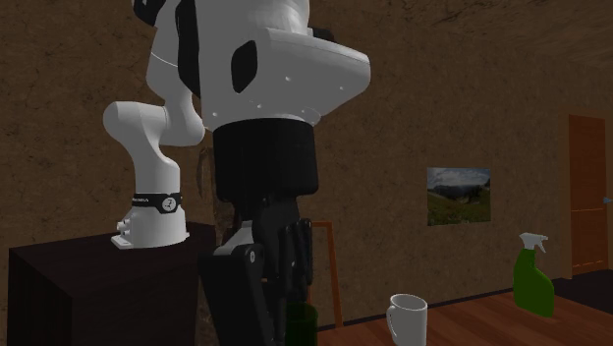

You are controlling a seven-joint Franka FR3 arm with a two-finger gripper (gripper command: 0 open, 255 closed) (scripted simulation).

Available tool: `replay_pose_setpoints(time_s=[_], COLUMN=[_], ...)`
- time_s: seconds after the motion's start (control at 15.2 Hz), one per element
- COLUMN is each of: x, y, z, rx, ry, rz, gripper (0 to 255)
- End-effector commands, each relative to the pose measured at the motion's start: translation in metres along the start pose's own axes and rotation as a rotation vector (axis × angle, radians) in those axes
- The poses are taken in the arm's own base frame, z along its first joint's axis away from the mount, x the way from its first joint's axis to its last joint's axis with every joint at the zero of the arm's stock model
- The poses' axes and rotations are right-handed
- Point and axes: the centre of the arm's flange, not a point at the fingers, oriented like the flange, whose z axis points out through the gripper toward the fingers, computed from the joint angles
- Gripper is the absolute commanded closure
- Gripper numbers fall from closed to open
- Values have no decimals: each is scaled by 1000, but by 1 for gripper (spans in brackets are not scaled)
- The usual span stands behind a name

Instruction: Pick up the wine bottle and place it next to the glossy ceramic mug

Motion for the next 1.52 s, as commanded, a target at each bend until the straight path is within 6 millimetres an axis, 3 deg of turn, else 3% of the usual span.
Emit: replay_pose_setpoints(time_s=[0.0,0.4,1.45], x=[0,0,9], y=[0,0,3], z=[0,0,-84], rx=[0,0,0], ry=[0,0,0], rz=[0,0,0], gripper=[255,255,255])
